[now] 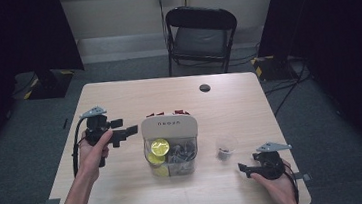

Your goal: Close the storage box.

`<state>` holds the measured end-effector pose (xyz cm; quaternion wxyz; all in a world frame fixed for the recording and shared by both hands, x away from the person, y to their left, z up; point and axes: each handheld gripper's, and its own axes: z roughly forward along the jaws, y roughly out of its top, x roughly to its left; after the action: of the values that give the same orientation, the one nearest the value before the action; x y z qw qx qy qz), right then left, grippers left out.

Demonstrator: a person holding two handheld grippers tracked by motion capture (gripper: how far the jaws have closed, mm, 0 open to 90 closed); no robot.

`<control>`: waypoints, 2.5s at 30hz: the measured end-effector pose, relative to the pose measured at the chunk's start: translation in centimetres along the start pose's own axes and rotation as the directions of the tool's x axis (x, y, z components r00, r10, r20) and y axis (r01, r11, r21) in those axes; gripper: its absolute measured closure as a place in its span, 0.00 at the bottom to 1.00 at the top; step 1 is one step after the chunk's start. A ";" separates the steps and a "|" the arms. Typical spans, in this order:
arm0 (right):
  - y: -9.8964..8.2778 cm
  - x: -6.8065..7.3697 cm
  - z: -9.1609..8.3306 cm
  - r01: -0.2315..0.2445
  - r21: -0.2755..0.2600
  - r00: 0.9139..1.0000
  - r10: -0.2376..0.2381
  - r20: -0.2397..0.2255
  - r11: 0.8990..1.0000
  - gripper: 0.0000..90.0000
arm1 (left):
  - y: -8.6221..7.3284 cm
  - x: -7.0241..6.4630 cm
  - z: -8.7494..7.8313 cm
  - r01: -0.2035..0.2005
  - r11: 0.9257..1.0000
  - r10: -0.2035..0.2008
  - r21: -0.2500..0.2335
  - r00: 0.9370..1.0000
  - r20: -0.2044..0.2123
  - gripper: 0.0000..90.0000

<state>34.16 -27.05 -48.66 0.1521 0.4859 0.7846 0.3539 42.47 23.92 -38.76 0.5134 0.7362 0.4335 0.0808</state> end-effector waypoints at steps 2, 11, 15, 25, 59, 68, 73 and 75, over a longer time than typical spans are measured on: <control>-0.1 0.0 0.2 -0.008 0.014 1.000 0.008 0.009 1.000 0.23 | 0.4 -0.2 0.0 -0.013 1.000 0.012 -0.008 1.000 -0.021 0.21; -0.3 0.8 0.7 0.028 0.024 0.998 -0.030 0.060 0.999 0.16 | 0.7 0.1 1.8 -0.002 1.000 0.002 -0.009 1.000 -0.021 0.21; -0.5 1.1 0.9 0.058 0.008 0.994 -0.059 0.095 0.998 0.14 | 0.8 -0.2 2.3 -0.005 1.000 0.005 -0.007 1.000 -0.013 0.21; -0.8 1.1 1.3 0.060 -0.028 0.993 -0.057 0.103 0.998 0.10 | 1.0 -0.6 2.5 -0.019 1.000 0.019 -0.021 1.000 -0.007 0.24; -0.9 1.2 1.3 0.059 -0.029 0.993 -0.056 0.108 0.998 0.10 | 0.8 -2.3 1.7 -0.055 0.998 0.056 -0.018 0.998 0.029 0.23; -0.9 1.2 1.3 0.059 -0.029 0.993 -0.056 0.108 0.998 0.10 | 0.7 -2.6 1.5 -0.070 0.997 0.070 -0.009 0.997 0.035 0.22; -0.9 1.2 1.3 0.059 -0.029 0.993 -0.056 0.108 0.998 0.10 | 0.6 -3.0 1.4 -0.077 0.997 0.077 -0.006 0.996 0.046 0.22; -0.9 1.2 1.3 0.059 -0.029 0.993 -0.056 0.108 0.998 0.10 | 0.6 -3.2 1.3 -0.088 0.996 0.088 -0.004 0.995 0.044 0.22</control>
<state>33.80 -25.75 -50.06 0.2121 0.4789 0.7831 0.3354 41.62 20.70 -37.80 0.5197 0.7556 0.3891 0.0873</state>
